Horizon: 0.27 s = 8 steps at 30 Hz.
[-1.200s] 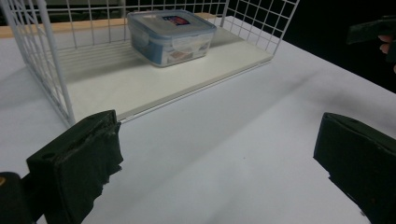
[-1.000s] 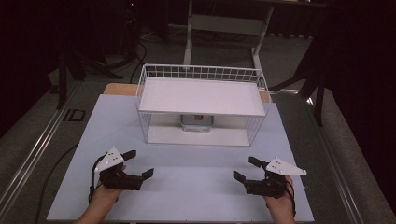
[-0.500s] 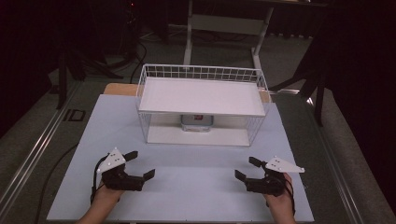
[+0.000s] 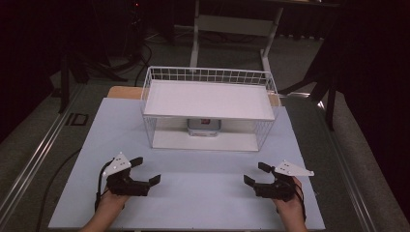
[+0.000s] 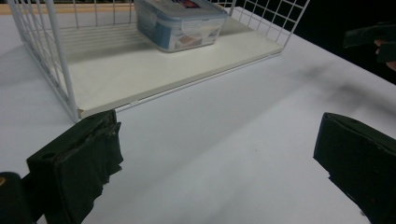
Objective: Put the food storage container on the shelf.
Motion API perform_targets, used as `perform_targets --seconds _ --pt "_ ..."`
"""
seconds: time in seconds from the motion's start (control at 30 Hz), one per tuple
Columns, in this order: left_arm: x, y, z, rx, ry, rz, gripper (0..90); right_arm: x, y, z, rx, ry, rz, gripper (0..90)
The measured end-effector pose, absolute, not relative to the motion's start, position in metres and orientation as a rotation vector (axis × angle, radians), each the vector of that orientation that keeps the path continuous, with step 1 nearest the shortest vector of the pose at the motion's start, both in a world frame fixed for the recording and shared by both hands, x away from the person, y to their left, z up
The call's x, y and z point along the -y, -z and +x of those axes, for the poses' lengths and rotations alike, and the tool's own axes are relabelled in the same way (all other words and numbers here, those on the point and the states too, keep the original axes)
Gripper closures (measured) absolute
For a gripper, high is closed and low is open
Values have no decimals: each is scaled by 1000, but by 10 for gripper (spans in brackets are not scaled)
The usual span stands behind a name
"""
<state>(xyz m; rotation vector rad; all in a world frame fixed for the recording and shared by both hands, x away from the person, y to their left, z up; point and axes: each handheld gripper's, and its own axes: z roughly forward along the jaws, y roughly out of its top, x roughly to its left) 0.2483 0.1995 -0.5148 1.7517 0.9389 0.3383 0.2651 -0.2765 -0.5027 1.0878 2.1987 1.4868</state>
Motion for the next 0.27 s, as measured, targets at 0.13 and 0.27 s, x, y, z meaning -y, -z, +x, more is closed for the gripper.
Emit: perform_targets --seconds 0.13,0.27 --pt "-199 515 249 -941 -350 1762 15 276 505 267 -2209 -1484 1101 166" --pt "-200 515 249 -942 -349 1771 15 277 506 268 -2218 -1477 1108 167"
